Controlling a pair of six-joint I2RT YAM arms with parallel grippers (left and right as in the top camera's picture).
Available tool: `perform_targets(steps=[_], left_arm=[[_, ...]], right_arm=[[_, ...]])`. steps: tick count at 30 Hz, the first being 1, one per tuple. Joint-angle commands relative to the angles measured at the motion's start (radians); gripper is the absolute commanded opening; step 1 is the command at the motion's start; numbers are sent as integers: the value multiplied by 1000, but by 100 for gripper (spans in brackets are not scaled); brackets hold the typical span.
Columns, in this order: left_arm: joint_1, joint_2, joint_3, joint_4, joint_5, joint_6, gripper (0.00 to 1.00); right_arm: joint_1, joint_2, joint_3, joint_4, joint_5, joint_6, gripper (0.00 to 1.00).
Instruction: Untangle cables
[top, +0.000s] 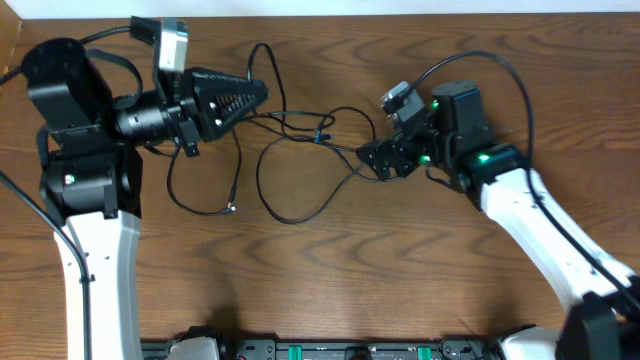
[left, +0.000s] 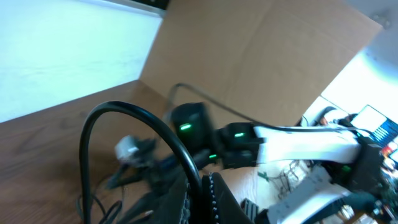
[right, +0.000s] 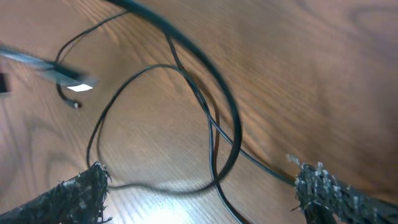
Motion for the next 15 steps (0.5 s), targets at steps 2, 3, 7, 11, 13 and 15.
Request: perform_targets(steps=[2,3,7,11,13,15], left_arm=[[-13,-40,1,5,30,-9,7],[-12,-50,1,6,30,-8,8],[-2,-56,1,11,26,-5,8],[34,-56,1,13,26,-5,8],[59,-56,1,13,26,-5,8],[77,-56,1,12,26,-5,8]], right_arm=[[10,76,-25,59,44,93,92],[10,103,-25,71,129,141,92],[-17,138,-25,51,364,273,92],[-72,138,-25,-28,502,435,93],[-114,138,-25,-91,524,527,94],[-150,138,-25,-126,493,555,97]])
